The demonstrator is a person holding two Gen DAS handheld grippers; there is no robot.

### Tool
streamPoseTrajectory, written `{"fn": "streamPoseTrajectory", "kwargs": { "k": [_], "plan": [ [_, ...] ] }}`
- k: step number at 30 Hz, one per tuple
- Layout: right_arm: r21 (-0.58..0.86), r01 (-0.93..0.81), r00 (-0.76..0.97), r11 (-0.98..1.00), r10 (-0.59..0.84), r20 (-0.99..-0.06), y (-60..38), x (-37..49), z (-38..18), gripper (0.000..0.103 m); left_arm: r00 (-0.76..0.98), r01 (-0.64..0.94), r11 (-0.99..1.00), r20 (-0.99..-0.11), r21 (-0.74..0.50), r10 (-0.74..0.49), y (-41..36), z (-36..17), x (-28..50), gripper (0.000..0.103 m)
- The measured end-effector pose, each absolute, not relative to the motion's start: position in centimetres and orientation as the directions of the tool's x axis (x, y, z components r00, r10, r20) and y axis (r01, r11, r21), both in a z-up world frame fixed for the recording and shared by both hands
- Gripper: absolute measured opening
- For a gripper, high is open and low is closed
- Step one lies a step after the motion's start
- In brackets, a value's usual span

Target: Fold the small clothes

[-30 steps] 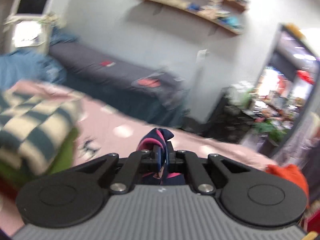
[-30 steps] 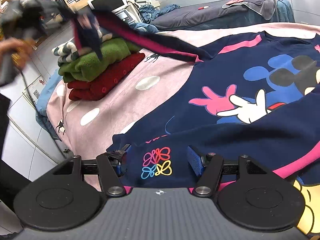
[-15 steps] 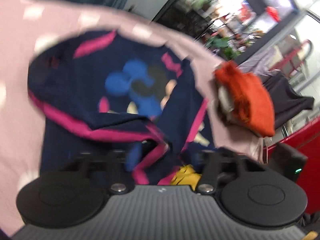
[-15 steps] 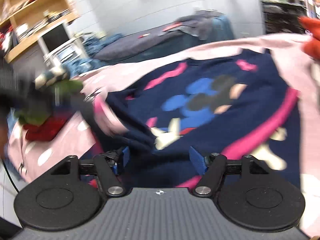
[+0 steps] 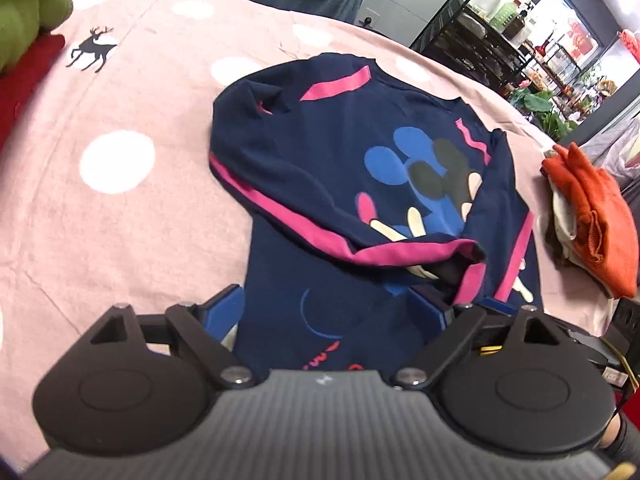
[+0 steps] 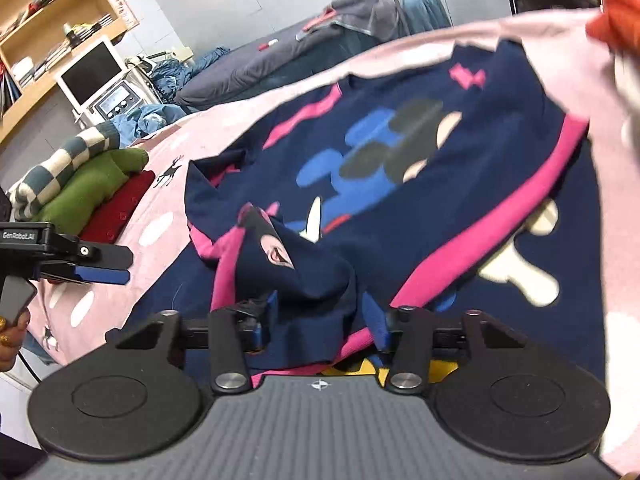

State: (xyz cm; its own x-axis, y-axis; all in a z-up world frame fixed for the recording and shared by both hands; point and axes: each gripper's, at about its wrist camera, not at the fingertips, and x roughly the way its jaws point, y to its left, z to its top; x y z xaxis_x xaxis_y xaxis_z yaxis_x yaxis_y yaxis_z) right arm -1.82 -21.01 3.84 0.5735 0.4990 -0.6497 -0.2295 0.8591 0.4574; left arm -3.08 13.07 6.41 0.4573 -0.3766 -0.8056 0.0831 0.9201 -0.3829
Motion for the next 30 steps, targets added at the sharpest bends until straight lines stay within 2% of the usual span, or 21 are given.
{"fn": "streamPoseTrajectory", "kwargs": {
  "k": [1,2,6,8,9,12,18,23,25,28,29,30],
  "plan": [
    [0.443,-0.231,0.579,0.867,0.488,-0.653,-20.9,-1.9,3.8,0.067,0.453,0.086,0.92,-0.807,-0.382,-0.378,13.0,6.4,-3.0,0.089],
    [0.424,-0.234,0.588,0.875,0.474,-0.655,-20.7,-2.0,3.9,0.065,0.448,0.093,0.919,-0.808,-0.383,-0.382,13.1,6.5,-3.0,0.089],
    [0.418,-0.245,0.582,0.875,0.478,-0.658,-20.4,-2.0,3.5,0.065,0.456,0.103,0.915,-0.798,-0.391,-0.393,12.9,6.4,-2.7,0.089],
    [0.416,-0.255,0.577,0.873,0.483,-0.659,-20.2,-1.8,3.4,0.041,0.461,0.09,0.907,-0.79,-0.411,-0.404,13.1,6.2,-2.1,0.091],
    [0.415,-0.265,0.568,0.87,0.489,-0.662,-20.1,-1.7,3.4,0.01,0.464,0.082,0.904,-0.787,-0.419,-0.407,13.3,6.2,-1.7,0.092],
    [0.479,-0.27,0.582,0.835,0.538,-0.61,-20.6,-1.6,3.9,0.008,0.477,0.068,0.916,-0.793,-0.396,-0.379,14.3,6.7,0.1,0.092],
    [0.494,-0.391,0.634,0.777,0.616,-0.467,-23.7,-3.3,9.6,0.008,0.593,-0.019,0.963,-0.778,-0.268,-0.205,17.3,10.8,6.6,0.092],
    [0.567,-0.49,0.566,0.662,0.736,-0.371,-28.2,-6.1,13.7,0.001,0.577,0.109,0.98,-0.792,-0.168,-0.2,14.1,10.9,13.3,0.095],
    [0.574,-0.486,0.559,0.659,0.739,-0.375,-29.8,-7.4,14.3,0.001,0.535,0.115,0.988,-0.832,-0.104,-0.15,12.3,9.6,15.7,0.095],
    [0.535,-0.419,0.581,0.733,0.67,-0.463,-30.9,-8.8,13.4,0.002,0.507,0.122,0.99,-0.853,-0.067,-0.12,10.5,8.0,17.7,0.095],
    [0.528,-0.373,0.595,0.763,0.633,-0.495,-31.1,-9.0,12.6,0.005,0.504,0.125,0.991,-0.857,-0.053,-0.11,10.3,7.4,18.0,0.095],
    [0.517,-0.34,0.601,0.785,0.605,-0.523,-31.1,-9.2,11.8,0.016,0.501,0.127,0.991,-0.86,-0.039,-0.098,10.0,7.1,18.3,0.095]
  ]
}}
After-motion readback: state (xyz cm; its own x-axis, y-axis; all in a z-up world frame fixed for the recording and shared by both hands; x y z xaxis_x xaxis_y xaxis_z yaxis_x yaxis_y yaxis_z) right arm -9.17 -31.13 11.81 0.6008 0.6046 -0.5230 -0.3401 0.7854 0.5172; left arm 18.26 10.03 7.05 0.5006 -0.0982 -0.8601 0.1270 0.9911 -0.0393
